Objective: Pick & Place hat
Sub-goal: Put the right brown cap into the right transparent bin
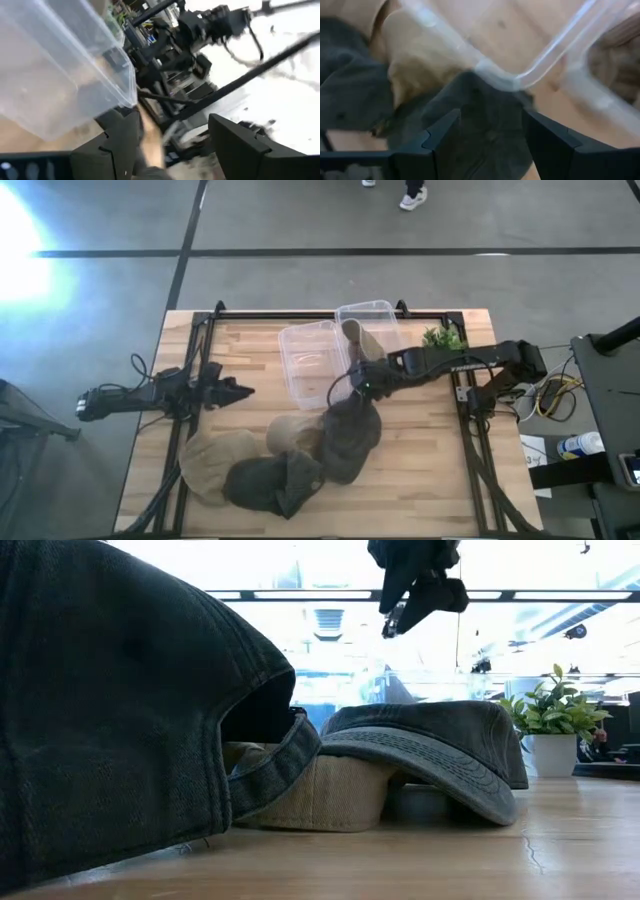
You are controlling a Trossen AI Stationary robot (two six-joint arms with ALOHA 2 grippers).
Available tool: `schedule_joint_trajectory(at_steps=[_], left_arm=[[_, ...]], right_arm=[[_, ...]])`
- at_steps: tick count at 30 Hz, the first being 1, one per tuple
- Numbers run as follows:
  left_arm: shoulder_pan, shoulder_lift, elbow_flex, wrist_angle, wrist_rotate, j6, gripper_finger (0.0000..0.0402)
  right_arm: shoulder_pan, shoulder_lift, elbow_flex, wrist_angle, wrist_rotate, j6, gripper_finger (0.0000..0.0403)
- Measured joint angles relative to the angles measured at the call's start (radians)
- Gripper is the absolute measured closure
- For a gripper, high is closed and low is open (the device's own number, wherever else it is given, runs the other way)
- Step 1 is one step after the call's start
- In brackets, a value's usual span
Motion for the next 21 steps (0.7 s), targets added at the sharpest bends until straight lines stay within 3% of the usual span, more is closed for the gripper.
schedule_joint_trajectory(at_steps=[5,9,15,21], left_arm=[[0.001,0.0,0.0,0.026,-0.17,-0.12,0.017],[0.0,0.017,-0.005,0.032,-0.173,-0.268,0.017],[-0.002,0.103,0.0,0.028,-0.023,-0.403,0.017],[-0.044,0.276,0.044,-0.161,0.193,-0.445,0.017]], right_arm=[[0.008,0.0,-0.013,-0.003,-0.045,0.021,0.0197],[0.022,0.002,-0.04,-0.004,-0.074,0.069,0.0197],[0.056,0.002,-0.093,-0.004,-0.123,0.112,0.0197],[0.092,0.002,-0.138,-0.002,-0.151,0.161,0.0197]])
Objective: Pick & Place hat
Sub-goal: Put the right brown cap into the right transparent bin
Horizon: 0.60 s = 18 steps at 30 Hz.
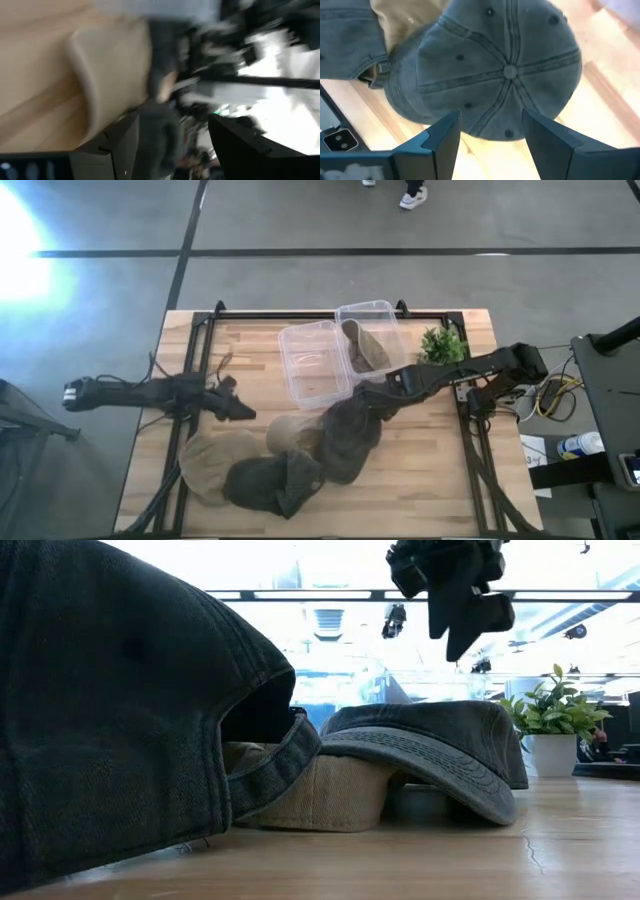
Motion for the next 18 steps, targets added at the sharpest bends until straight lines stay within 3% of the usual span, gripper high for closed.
schedule_joint_trajectory(at_steps=[11,18], left_arm=[[-0.057,0.31,0.001,0.04,-0.071,0.128,0.017],[-0.058,0.501,0.006,0.254,-0.157,0.184,0.017]], right_arm=[[0.042,0.001,-0.016,-0.001,0.0,0.037,0.0197],[0.046,0.001,-0.016,-0.001,0.0,0.041,0.0197]])
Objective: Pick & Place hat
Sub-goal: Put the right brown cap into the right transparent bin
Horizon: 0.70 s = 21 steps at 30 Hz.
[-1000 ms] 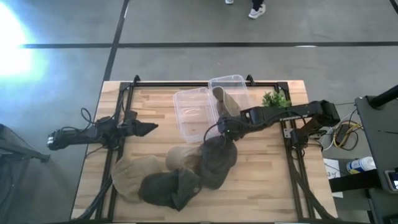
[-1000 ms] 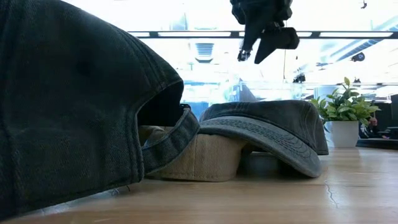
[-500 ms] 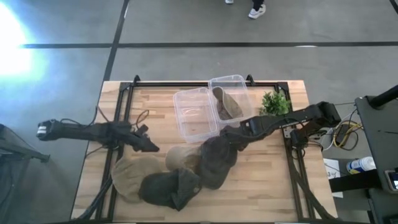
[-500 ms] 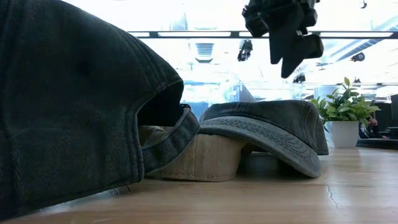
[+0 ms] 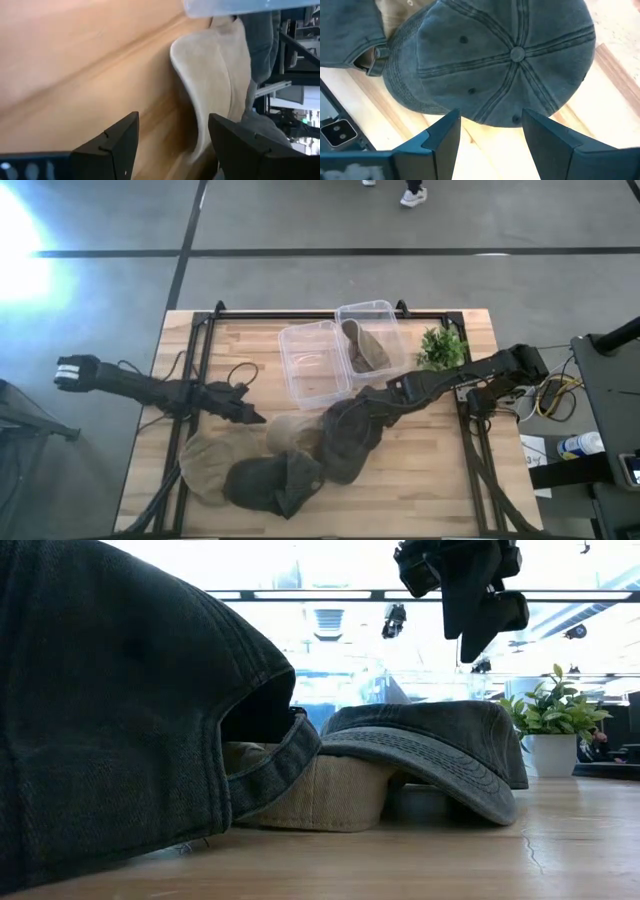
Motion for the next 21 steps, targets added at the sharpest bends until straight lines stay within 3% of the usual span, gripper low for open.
schedule_joint_trajectory(at_steps=[12,21], left_arm=[[-0.044,0.334,0.104,0.21,-0.006,0.092,0.017],[-0.104,0.542,0.207,0.362,0.137,0.145,0.0171]], right_arm=[[0.0,0.0,0.0,0.0,0.001,0.0,0.0197],[0.0,0.0,0.0,-0.001,0.001,-0.001,0.0197]])
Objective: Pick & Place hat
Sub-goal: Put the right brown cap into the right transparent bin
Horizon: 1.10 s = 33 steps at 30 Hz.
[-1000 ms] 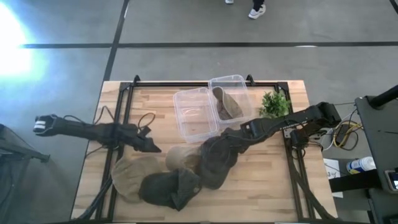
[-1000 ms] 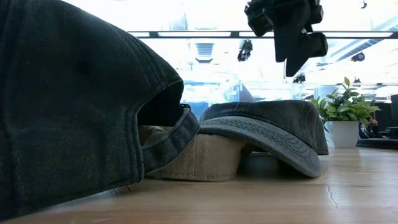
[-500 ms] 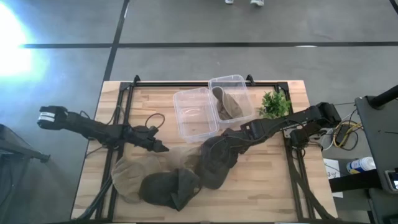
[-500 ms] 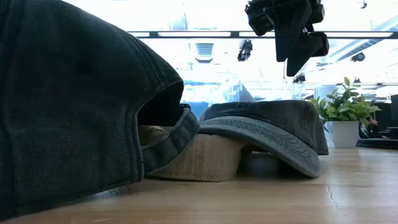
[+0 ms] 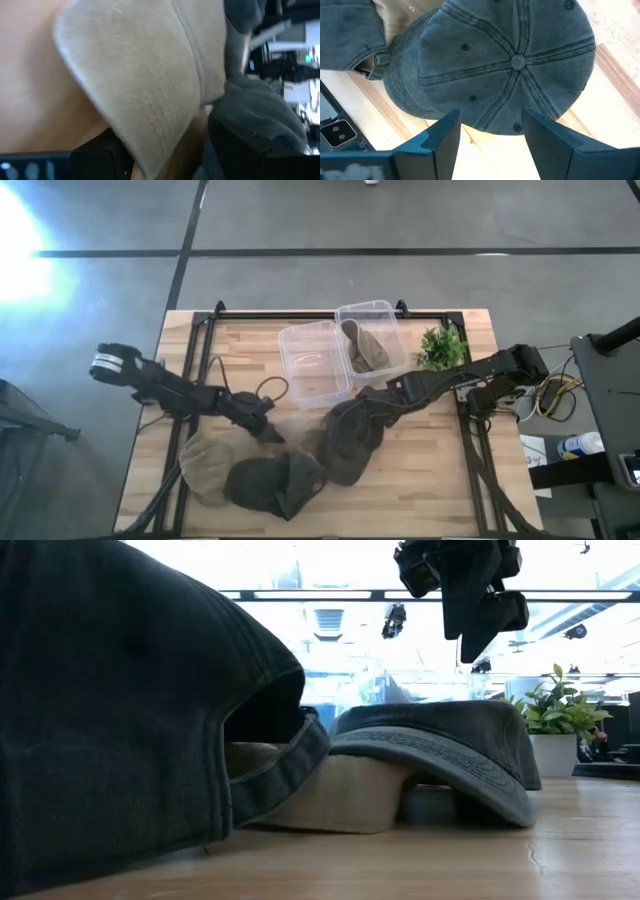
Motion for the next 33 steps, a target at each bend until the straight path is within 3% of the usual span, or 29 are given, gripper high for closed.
schedule_joint_trajectory(at_steps=[5,12,17,20,25,28,33], left_arm=[[-0.02,0.054,0.065,0.005,0.046,0.049,0.0213],[-0.035,0.038,0.128,-0.043,0.04,0.13,0.0374],[-0.056,-0.038,0.174,-0.137,-0.007,0.188,0.0391],[-0.087,-0.111,0.251,-0.303,-0.064,0.28,0.0395],[-0.167,-0.175,0.492,-0.811,-0.17,0.479,0.0395],[-0.212,-0.171,0.662,-1.084,-0.22,0.562,0.0395],[-0.275,-0.124,0.921,-1.346,-0.321,0.647,0.0395]], right_arm=[[0.002,0.0,0.0,-0.002,0.0,-0.012,0.0197],[0.004,-0.002,0.001,-0.003,-0.001,-0.026,0.0197],[0.007,-0.011,0.027,0.001,0.005,-0.105,0.0197],[0.007,-0.017,0.062,0.004,0.045,-0.168,0.0197],[0.006,-0.026,0.158,0.008,0.102,-0.348,0.0197],[0.004,-0.026,0.224,0.007,0.109,-0.453,0.0197],[-0.007,-0.026,0.347,0.012,0.117,-0.628,0.0197]])
